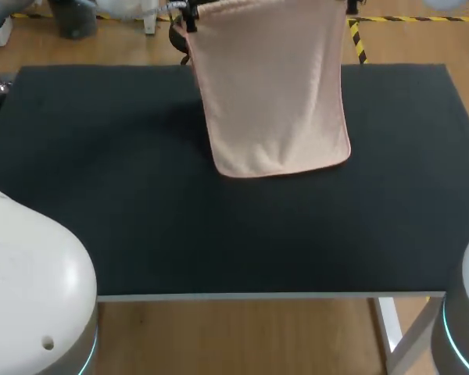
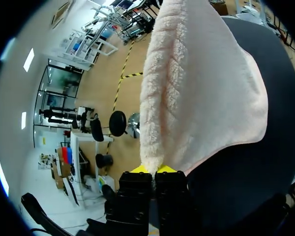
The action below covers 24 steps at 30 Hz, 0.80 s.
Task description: Fold the towel
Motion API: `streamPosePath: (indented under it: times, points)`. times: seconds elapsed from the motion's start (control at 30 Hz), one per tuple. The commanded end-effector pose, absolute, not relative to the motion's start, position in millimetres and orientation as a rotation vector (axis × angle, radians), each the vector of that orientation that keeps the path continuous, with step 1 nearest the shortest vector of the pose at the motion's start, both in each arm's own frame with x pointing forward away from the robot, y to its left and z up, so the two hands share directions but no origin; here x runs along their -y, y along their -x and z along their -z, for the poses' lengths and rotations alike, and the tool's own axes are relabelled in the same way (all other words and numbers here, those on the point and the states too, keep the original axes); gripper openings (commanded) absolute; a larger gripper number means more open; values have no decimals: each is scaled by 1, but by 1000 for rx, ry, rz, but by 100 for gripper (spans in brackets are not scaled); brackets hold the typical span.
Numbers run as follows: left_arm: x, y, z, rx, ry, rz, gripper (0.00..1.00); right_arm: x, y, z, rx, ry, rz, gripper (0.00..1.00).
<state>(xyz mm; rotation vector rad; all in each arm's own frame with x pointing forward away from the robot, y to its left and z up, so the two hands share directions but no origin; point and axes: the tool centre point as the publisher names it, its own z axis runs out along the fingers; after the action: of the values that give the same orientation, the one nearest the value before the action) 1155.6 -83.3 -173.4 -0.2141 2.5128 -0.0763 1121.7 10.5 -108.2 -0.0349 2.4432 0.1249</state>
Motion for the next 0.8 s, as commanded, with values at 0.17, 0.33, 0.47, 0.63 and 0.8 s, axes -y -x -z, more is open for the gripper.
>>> streamPosePath:
  times: [0.17,0.33,0.47,0.63,0.8]
  points:
    - [82,-1163,138,-2465,216,-2,0,-15,-1137,66,-2371,21,-122,0]
    - [72,-1169,121,-2436,216,-15,0,-20,-1144,38,-2297,19,-131,0]
    - [72,-1169,112,-2413,215,-46,0,-24,-1151,26,-2238,5,-133,0]
    - [66,-1169,106,-2400,208,-54,0,-27,-1158,29,-2211,16,-187,0]
    - [61,-1169,114,-2407,195,-48,0,-28,-1152,45,-2238,18,-165,0]
